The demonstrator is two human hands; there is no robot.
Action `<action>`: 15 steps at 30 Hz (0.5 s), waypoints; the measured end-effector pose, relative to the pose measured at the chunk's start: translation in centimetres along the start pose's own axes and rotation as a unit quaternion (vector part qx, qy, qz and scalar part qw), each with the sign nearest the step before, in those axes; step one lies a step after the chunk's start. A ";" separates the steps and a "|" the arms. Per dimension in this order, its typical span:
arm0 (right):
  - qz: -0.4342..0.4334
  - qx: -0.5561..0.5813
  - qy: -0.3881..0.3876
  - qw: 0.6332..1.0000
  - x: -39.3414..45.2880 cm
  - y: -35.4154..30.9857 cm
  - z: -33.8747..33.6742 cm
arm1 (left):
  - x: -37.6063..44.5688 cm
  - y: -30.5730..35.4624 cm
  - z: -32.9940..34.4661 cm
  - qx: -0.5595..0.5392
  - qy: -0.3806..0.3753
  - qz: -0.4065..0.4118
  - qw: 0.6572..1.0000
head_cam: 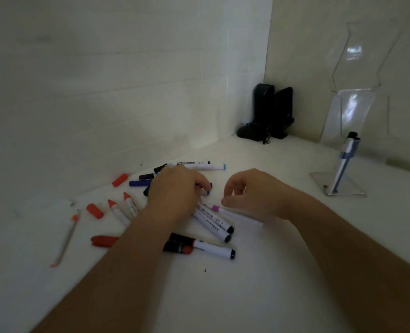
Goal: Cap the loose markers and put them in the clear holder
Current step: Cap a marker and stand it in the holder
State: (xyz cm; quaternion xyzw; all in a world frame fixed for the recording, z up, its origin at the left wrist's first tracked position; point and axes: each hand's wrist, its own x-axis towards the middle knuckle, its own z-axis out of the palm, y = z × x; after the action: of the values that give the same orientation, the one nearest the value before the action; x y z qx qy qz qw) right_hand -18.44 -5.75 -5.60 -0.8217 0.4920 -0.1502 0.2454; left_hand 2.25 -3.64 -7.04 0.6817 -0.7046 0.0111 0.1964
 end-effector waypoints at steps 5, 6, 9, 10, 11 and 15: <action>-0.002 -0.053 -0.046 0.998 -0.4 1.0 0.1 | -0.4 0.8 0.1 0.097 -0.013 0.018 0.995; -0.002 -0.060 -0.043 0.997 -0.4 1.1 0.0 | -0.4 1.0 0.1 0.109 -0.016 0.016 0.994; -0.003 -0.068 -0.033 0.997 -0.5 1.2 0.3 | -0.3 1.2 -0.1 0.116 -0.018 -0.004 0.993; -0.008 -0.071 -0.026 0.997 -0.5 1.2 0.5 | -0.4 1.3 -0.2 0.119 -0.024 -0.012 0.993; -0.013 -0.074 -0.021 0.997 -0.4 1.2 0.6 | -0.4 1.5 -0.4 0.126 -0.034 -0.019 0.991; -0.017 -0.087 -0.016 0.996 -0.5 1.0 0.8 | -0.5 1.7 -0.8 0.141 -0.057 -0.033 0.988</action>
State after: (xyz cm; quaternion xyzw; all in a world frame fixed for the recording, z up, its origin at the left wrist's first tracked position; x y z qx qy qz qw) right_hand -19.02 -5.55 -6.86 -0.8507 0.4849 -0.0978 0.1778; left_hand 0.77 -2.80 -6.02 0.7249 -0.6833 0.0652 0.0582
